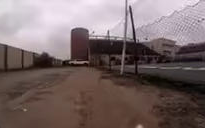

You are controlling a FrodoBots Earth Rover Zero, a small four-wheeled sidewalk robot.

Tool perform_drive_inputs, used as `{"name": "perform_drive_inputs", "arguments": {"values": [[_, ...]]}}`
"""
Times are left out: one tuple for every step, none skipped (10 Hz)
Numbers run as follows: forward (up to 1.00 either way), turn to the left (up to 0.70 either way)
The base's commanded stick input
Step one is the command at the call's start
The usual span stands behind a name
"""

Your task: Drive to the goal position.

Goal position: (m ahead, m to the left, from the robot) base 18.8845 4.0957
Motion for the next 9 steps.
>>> {"name": "perform_drive_inputs", "arguments": {"values": [[0.70,0.35],[0.70,0.35],[0.70,0.35],[0.70,0.35],[0.70,0.35],[0.70,0.35],[0.70,0.35],[0.70,0.35],[0.70,0.00]]}}
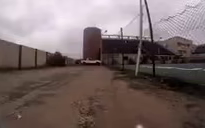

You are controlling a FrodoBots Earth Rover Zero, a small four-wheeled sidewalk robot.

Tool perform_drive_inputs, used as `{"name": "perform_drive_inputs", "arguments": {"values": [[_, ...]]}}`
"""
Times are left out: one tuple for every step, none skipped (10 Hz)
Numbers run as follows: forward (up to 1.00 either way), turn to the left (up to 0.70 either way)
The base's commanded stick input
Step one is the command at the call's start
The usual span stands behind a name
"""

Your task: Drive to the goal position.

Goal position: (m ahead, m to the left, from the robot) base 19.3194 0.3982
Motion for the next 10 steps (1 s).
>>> {"name": "perform_drive_inputs", "arguments": {"values": [[0.70,0.00],[0.70,0.00],[0.70,0.00],[0.70,0.00],[0.70,0.00],[0.70,0.00],[0.70,0.00],[0.70,0.00],[0.70,0.00],[0.70,0.00]]}}
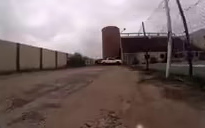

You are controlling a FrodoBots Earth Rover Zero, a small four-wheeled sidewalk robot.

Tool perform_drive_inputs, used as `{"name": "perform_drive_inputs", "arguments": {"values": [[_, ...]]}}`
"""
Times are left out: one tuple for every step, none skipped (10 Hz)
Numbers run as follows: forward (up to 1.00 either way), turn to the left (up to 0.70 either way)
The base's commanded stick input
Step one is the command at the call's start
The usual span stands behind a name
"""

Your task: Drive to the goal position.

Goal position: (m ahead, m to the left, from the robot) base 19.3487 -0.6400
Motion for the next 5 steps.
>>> {"name": "perform_drive_inputs", "arguments": {"values": [[0.70,-0.10],[0.70,-0.35],[0.70,-0.35],[0.70,-0.22],[0.70,0.00]]}}
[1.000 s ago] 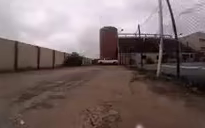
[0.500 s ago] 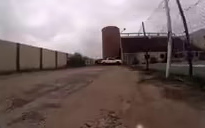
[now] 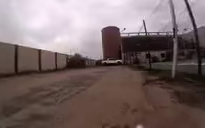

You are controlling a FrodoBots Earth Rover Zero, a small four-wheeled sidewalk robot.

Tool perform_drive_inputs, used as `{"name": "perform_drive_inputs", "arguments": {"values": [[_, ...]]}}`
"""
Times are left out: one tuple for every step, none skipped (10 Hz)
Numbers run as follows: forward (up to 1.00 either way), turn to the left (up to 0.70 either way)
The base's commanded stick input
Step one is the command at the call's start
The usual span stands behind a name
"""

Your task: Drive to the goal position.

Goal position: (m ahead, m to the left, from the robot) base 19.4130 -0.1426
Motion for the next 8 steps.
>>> {"name": "perform_drive_inputs", "arguments": {"values": [[0.70,0.00],[0.70,0.00],[0.70,0.00],[0.70,0.00],[0.70,0.00],[0.70,0.00],[0.70,0.00],[0.70,0.00]]}}
